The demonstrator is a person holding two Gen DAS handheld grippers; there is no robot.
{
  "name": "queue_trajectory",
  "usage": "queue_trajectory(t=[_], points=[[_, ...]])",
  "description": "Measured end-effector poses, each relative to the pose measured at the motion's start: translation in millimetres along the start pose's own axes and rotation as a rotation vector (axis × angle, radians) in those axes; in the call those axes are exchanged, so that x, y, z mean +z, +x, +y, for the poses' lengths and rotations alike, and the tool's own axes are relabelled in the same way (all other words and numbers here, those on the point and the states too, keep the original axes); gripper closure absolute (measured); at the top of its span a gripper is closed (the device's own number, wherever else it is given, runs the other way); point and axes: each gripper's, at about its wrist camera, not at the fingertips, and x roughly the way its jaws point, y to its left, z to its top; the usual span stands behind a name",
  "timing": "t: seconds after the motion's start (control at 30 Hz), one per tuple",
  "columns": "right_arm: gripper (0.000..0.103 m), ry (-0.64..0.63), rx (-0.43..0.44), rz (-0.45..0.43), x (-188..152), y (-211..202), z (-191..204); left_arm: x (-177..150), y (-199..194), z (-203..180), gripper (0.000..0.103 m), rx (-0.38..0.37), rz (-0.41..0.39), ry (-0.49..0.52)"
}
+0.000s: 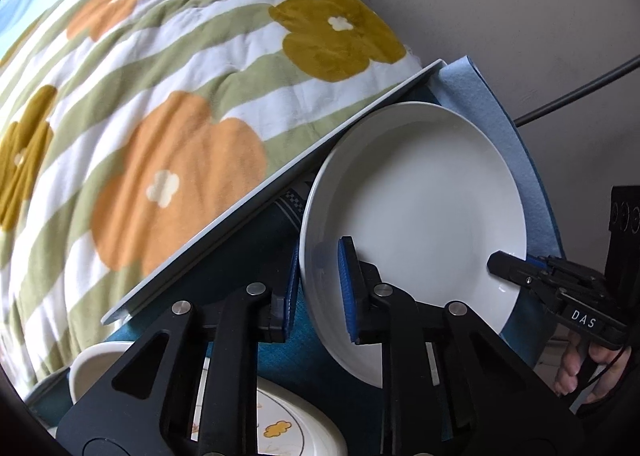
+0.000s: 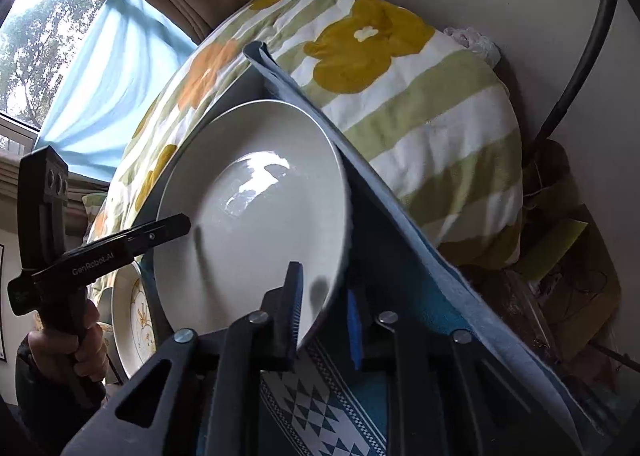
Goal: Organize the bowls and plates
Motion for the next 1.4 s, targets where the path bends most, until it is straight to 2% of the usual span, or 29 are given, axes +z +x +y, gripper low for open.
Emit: queue_trajectory(t=[0.1,0.5,0.7,0.87,1.1,1.27,1.4], points=[[0.087,-0.021,-0.011,-0.005,-1,1,2,-1,0,-2,0.088,0.026,-0.009,0.024],[0.087,-0.092,-0.015,-0.035,-3,-9,6,-5,-16,-8,0.088,0.031,-0.048,0.019],[0.087,-0.144,-0.011,-0.072,-6,-30,12,-14,-40,-19,0.088,0.036,-0.089,0.000],[0.087,-0.206,0.017,-0.104,-8,-63,20,-30,-76,-35,0.088,0.052,-0.143,-0.044],[0.087,-0.334,0.103,-0.104,-21,-115,34,-80,-141,-58,0.088,0.070,-0.220,-0.172],[0.087,-0.488,0.122,-0.094,-45,-142,54,-135,-180,-76,0.088,0.127,-0.292,-0.259],[0.087,-0.576,0.170,-0.068,-73,-152,65,-188,-204,-83,0.088,0.171,-0.323,-0.339]])
